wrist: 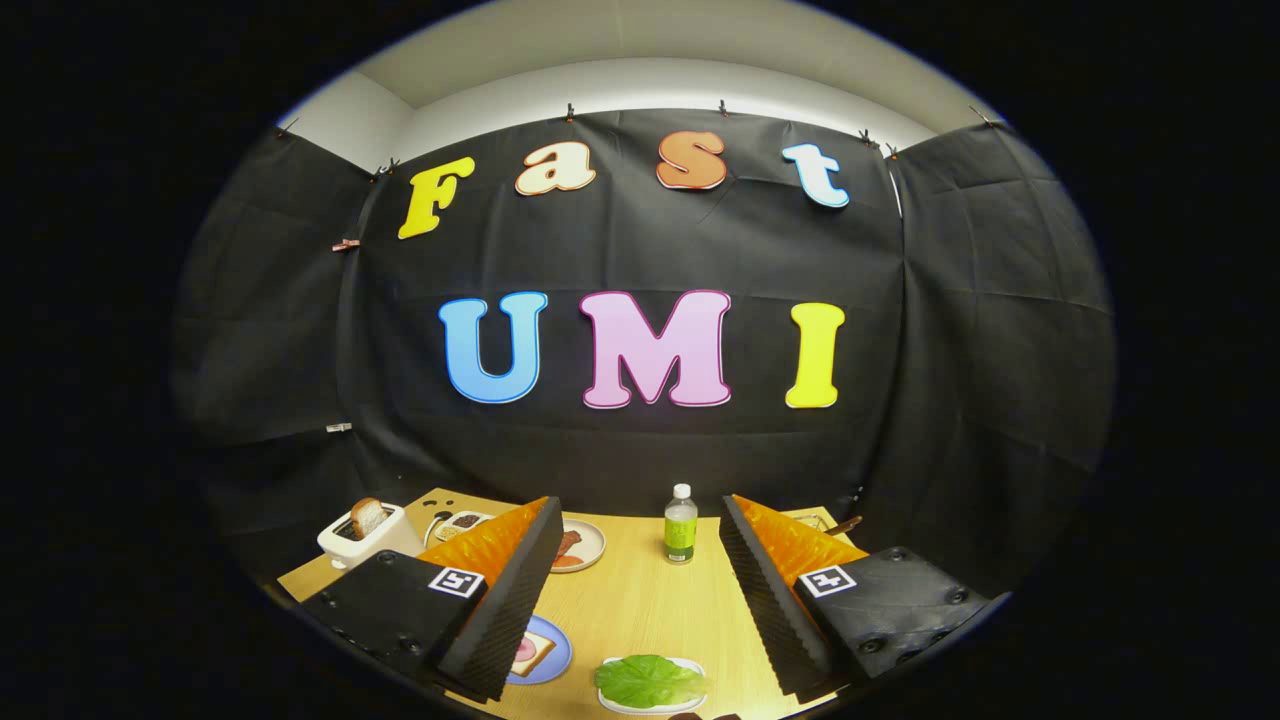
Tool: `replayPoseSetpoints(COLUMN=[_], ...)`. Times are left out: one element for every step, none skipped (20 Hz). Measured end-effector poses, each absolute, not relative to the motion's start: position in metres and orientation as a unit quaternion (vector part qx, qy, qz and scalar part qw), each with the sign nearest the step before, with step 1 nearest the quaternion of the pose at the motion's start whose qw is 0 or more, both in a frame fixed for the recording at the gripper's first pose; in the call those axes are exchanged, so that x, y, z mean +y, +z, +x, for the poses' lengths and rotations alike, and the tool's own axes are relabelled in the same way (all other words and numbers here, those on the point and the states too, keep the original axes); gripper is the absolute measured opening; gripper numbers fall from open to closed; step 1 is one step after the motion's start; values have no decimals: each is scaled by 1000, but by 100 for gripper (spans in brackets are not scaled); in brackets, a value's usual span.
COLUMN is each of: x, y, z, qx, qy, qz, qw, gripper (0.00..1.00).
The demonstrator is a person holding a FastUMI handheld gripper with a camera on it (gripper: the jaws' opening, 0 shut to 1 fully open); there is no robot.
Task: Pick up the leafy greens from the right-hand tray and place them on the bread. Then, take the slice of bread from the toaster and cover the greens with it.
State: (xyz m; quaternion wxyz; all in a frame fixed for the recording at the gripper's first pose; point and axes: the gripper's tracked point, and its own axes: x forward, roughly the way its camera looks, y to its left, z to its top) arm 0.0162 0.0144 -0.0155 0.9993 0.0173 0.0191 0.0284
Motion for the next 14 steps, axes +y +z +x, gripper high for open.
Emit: replayPoseSetpoints(x=[18, 19, 20, 23, 26, 29, 32, 34, 35, 35, 36, 36, 35, 33], y=[-16, -15, -15, -17, -21, -26, -30, -33, -38, -43, -51, -58, -69, -80], z=[17, 17, 18, 19, 20, 22, 25, 27, 29, 29, 31, 33, 34, 34], qx=[19, 17, 14, 13, 16, 23, 29, 33, 38, 46, 54, 63, 74, 87], qy=[34, 37, 40, 43, 48, 55, 60, 64, 68, 71, 73, 75, 77, 79], qz=[17, 15, 14, 14, 16, 18, 20, 22, 24, 25, 25, 24, 22, 19], qw=[999, 999, 999, 999, 999, 998, 998, 997, 997, 996, 996, 995, 994, 993], gripper=[98, 98, 98, 98, 98, 98, 98, 98, 98, 98, 98, 98, 98, 98])
